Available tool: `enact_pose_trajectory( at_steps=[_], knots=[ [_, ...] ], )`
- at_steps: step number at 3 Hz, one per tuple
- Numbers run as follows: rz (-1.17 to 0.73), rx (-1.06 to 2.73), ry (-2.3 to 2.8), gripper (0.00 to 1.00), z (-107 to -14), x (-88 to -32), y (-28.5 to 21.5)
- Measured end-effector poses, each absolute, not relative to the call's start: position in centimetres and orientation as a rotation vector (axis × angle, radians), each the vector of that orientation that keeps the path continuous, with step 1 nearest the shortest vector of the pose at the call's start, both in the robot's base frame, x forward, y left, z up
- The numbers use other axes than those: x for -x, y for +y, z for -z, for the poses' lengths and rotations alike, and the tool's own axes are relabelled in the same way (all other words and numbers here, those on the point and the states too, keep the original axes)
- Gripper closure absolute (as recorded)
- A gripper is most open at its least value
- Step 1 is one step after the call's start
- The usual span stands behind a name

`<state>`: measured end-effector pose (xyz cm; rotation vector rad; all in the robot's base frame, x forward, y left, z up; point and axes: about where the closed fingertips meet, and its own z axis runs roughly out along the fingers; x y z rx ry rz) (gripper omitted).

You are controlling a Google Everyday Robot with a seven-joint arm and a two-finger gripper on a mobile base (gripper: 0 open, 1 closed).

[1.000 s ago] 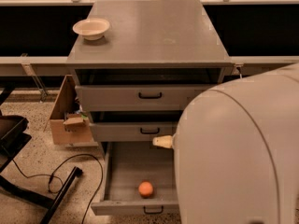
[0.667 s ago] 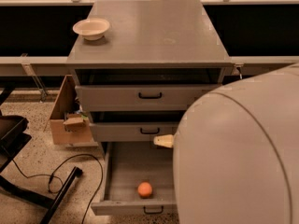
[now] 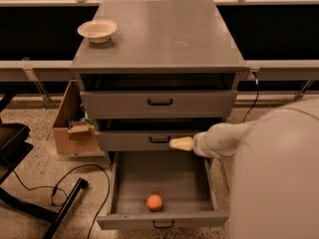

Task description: Place orange into bottom drawer

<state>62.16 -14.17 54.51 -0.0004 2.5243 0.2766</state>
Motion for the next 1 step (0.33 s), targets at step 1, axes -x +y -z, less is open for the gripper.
enact_pose_trajectory(
  at_steps=[1],
  knots=[
    [-0.31,-0.024,2.508,0.0,-58.48,-62.03,-19.57]
  ],
)
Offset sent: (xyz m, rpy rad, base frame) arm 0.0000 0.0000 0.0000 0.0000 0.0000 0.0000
